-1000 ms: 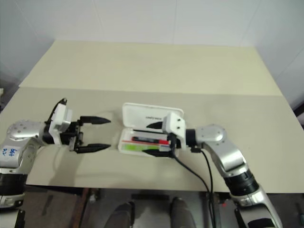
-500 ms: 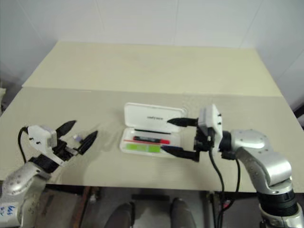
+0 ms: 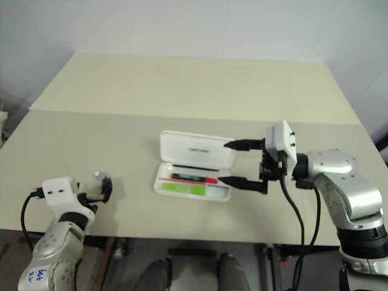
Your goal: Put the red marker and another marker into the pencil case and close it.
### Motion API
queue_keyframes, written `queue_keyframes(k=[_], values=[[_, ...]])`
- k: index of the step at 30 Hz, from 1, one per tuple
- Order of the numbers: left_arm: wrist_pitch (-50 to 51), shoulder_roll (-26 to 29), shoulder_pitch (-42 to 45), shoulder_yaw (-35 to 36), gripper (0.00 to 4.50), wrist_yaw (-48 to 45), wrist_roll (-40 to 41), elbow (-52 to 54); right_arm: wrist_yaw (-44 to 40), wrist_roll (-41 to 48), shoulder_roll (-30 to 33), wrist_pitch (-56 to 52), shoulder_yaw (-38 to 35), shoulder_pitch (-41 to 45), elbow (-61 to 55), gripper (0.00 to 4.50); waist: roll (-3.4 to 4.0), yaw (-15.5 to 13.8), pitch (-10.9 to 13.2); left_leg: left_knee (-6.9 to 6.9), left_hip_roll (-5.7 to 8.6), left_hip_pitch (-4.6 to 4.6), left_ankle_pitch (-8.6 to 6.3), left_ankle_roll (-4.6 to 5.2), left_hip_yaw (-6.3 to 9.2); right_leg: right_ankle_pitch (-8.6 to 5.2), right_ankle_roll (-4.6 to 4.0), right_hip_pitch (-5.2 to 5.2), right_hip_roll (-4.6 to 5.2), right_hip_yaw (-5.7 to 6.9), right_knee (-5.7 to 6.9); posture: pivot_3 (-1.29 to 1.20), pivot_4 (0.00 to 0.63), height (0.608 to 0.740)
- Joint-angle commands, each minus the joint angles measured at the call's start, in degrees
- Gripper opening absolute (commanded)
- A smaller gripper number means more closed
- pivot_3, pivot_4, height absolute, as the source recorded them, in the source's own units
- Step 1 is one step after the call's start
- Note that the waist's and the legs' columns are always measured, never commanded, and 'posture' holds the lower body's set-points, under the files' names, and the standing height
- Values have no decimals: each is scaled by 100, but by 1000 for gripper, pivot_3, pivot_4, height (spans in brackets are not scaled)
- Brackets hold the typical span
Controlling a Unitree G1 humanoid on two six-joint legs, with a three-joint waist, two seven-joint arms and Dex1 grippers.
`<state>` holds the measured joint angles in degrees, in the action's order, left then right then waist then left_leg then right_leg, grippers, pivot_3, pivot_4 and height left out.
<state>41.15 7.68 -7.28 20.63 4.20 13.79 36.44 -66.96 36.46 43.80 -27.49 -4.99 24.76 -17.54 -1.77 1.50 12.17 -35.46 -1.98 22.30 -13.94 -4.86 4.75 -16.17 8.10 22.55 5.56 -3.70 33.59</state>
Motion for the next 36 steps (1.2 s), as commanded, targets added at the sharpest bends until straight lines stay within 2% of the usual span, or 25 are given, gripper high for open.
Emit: queue_keyframes(k=[1,14,17,27,28,34,36], values=[[231,-35,321,-164,4500,203,-110,21,22,89,90,16,-104,107,-205,4482,0,-7,0,0,0,1,0,0,0,0,0,0,0,0,0,0,150,740],[788,-168,832,-231,4500,385,-90,-322,397,284,119,-150,-304,-97,-677,4482,0,-6,0,3,0,3,-2,-1,-1,0,0,2,0,0,-4,0,150,740],[890,-211,871,-89,3897,409,-35,-339,482,302,100,-116,-356,-185,-710,4500,0,-6,0,3,0,2,-2,-1,-1,0,1,2,0,0,-3,0,150,740],[1031,15,919,-48,376,292,-108,-334,658,387,66,-112,-401,-328,-839,4500,0,-11,0,3,0,3,-2,-1,-1,0,0,2,0,0,-4,0,150,740],[1057,60,938,-69,254,249,-105,-355,675,393,59,-110,-401,-331,-844,4500,0,-10,0,2,0,3,-2,-1,-1,0,0,2,0,0,-4,0,150,740],[678,-2,1219,-78,254,343,-176,-482,653,387,91,-65,-418,-416,-800,4500,0,-12,0,2,0,4,-2,-1,-1,0,0,2,0,0,-5,0,150,740],[319,112,1334,-171,254,121,-149,-526,621,355,133,-33,-463,-464,-742,4500,0,-12,0,3,0,4,-2,-1,-1,0,0,2,1,0,-8,0,150,740]])
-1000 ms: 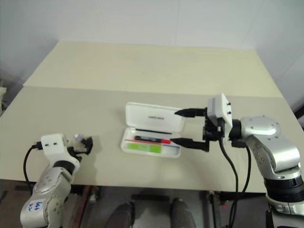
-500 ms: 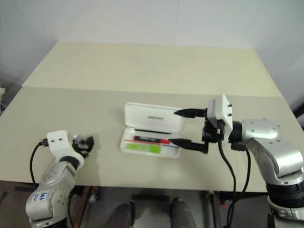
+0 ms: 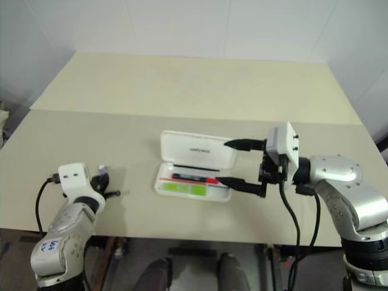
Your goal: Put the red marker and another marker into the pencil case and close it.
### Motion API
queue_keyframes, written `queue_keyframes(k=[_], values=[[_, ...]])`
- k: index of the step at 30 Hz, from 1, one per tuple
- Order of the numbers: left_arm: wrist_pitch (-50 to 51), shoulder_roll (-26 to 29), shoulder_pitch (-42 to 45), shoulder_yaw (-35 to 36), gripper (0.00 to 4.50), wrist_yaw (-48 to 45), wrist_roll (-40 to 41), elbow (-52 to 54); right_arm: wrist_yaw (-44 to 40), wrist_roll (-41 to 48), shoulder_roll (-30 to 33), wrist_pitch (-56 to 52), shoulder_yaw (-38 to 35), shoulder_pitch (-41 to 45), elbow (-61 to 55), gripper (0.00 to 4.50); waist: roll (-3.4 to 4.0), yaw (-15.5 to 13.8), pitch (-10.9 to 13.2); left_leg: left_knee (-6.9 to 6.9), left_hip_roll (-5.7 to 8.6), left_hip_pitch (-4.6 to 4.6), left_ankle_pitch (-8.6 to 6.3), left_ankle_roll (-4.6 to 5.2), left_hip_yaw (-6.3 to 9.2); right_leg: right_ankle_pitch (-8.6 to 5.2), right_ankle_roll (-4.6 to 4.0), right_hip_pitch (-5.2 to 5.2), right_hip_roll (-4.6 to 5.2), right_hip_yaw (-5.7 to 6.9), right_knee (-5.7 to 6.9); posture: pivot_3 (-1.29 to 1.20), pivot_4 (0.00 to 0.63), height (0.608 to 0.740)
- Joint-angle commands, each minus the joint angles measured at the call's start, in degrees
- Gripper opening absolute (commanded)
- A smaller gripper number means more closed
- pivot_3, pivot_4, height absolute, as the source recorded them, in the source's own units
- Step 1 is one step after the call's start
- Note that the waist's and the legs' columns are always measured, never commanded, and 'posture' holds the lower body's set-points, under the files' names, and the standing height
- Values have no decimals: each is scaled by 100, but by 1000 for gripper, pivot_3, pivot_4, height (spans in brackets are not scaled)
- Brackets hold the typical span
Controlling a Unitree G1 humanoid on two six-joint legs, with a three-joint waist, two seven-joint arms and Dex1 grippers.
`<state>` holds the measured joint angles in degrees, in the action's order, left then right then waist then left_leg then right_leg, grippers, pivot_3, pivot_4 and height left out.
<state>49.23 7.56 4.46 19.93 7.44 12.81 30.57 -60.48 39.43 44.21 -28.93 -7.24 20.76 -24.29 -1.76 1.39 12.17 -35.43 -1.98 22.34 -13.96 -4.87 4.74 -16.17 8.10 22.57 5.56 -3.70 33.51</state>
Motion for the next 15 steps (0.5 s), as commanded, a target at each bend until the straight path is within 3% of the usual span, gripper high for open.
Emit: queue_keyframes(k=[1,8,10,15], values=[[-644,164,234,-118,254,-398,74,50,-35,30,116,131,-269,-94,-25,4500,0,-1,0,1,0,1,0,0,1,0,0,0,0,0,-1,0,150,740],[-1792,739,361,-424,254,-1711,311,-231,-7,-202,227,384,-537,-288,295,4500,0,0,0,8,0,1,0,0,-1,0,-1,1,0,1,-5,0,150,740],[-2398,1339,315,-691,254,-3030,570,-320,24,-285,353,449,-791,-465,332,4500,0,4,0,13,0,1,0,0,-3,-1,-2,3,0,1,-7,0,150,740],[-3479,2502,367,-1315,254,-5036,635,-823,121,-296,509,448,-1269,-904,170,4500,5,4,1,27,-1,1,-1,1,-13,-5,-9,9,3,-3,-15,0,150,740]])
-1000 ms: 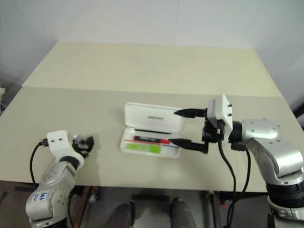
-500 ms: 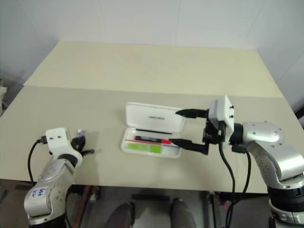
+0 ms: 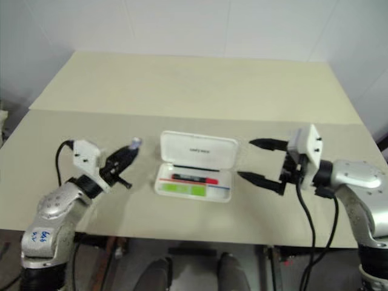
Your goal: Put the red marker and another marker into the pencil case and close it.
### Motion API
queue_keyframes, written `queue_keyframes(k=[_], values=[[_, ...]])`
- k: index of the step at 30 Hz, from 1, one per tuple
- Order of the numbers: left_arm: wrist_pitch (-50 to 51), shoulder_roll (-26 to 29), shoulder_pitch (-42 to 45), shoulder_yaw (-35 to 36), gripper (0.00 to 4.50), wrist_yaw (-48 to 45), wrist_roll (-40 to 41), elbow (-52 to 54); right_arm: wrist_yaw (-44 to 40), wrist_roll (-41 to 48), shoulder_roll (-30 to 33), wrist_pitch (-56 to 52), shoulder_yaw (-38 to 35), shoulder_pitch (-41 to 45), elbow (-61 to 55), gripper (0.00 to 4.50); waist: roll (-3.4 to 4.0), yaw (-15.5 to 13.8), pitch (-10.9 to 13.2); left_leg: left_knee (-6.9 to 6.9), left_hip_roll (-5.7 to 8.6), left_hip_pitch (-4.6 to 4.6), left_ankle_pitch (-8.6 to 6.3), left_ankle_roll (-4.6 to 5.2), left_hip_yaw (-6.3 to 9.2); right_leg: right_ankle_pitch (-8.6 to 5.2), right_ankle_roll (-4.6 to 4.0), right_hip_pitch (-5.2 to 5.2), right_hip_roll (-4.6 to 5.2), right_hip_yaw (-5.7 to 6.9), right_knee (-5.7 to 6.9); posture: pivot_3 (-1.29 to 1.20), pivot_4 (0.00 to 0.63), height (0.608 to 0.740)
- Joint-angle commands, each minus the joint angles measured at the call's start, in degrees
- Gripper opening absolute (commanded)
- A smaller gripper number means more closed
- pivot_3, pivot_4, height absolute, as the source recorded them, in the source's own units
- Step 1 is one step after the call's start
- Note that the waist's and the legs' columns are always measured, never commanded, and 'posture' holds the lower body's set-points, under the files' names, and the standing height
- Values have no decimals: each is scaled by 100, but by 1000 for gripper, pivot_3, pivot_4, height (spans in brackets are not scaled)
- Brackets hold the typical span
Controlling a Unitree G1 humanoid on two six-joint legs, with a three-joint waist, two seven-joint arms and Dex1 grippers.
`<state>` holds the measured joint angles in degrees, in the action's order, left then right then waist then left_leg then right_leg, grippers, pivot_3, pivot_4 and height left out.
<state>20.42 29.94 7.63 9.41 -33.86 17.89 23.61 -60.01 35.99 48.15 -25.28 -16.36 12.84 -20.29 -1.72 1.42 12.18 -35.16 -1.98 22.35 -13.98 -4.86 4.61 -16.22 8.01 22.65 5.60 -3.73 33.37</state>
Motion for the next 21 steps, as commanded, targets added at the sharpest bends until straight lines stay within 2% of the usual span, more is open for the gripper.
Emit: queue_keyframes(k=[1,10,15,21], values=[[-707,312,79,-310,254,-1027,142,-208,108,57,115,84,-407,-174,-268,4500,0,3,0,2,0,0,-1,1,-4,0,0,0,0,-2,-3,0,150,740],[-1040,375,659,-875,254,-2066,325,-691,527,159,5,27,-717,-767,-834,4500,4,5,3,2,-1,-2,-2,6,-8,0,5,3,0,-5,7,0,150,740],[-311,539,1404,-1329,254,-2839,758,-783,778,275,-32,-53,-1124,-1300,-1237,4500,4,-37,3,1,-1,-1,-2,6,-7,-1,7,2,0,-6,9,0,150,740],[257,650,2029,-1678,254,-3315,852,-923,950,326,-56,-65,-1160,-1439,-1381,4500,4,5,3,0,-1,-4,-1,7,-7,-1,9,1,-1,-7,12,0,150,740]])
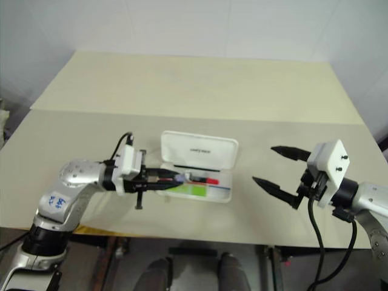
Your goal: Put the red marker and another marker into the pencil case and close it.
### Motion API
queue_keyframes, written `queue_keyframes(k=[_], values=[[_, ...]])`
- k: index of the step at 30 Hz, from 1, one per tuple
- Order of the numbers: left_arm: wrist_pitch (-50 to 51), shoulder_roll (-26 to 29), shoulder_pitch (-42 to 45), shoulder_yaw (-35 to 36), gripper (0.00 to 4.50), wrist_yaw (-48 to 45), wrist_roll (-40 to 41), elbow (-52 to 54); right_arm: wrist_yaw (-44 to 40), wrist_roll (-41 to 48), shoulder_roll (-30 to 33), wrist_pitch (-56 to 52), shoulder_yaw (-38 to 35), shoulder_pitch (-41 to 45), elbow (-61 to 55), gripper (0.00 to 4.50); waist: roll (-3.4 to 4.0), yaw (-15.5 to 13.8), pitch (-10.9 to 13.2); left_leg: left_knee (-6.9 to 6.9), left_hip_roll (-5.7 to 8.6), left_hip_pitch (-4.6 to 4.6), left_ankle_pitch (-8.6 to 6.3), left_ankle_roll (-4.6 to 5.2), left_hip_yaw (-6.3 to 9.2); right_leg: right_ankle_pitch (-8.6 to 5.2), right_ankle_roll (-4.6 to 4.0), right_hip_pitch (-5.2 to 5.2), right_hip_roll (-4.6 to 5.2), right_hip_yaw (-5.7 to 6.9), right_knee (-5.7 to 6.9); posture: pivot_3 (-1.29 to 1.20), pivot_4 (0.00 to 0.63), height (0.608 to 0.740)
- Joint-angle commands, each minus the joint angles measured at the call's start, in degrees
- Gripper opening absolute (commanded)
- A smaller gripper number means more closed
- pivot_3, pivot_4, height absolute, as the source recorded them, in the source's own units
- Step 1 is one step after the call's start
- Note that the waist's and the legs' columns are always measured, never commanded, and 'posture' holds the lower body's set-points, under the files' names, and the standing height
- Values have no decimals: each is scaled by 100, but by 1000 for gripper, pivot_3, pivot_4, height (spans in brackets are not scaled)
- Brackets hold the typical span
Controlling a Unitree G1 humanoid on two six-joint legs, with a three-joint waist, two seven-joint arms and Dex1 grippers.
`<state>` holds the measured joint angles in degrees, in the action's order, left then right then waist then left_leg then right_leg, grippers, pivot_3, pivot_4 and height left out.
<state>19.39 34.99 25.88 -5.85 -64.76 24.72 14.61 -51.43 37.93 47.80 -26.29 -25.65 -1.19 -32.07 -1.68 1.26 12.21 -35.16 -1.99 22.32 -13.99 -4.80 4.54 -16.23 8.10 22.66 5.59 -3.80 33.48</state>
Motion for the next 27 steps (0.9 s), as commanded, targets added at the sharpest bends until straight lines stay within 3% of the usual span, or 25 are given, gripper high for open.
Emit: queue_keyframes(k=[1,6,27], values=[[505,203,335,-269,254,-343,139,-36,126,141,-32,39,-237,-45,-224,4500,0,29,0,1,0,0,0,0,0,-1,0,0,-1,0,1,0,150,740],[1030,305,833,-645,254,-612,63,-190,219,176,-51,51,-250,-129,-296,4500,0,26,0,0,0,0,0,1,1,-2,2,1,-1,0,4,0,150,740],[96,-802,1265,-1406,254,-216,-1173,-1577,517,232,-94,34,-190,-354,-605,4500,-1,14,1,-2,1,0,1,1,1,-5,7,1,-1,-2,11,0,150,740]])
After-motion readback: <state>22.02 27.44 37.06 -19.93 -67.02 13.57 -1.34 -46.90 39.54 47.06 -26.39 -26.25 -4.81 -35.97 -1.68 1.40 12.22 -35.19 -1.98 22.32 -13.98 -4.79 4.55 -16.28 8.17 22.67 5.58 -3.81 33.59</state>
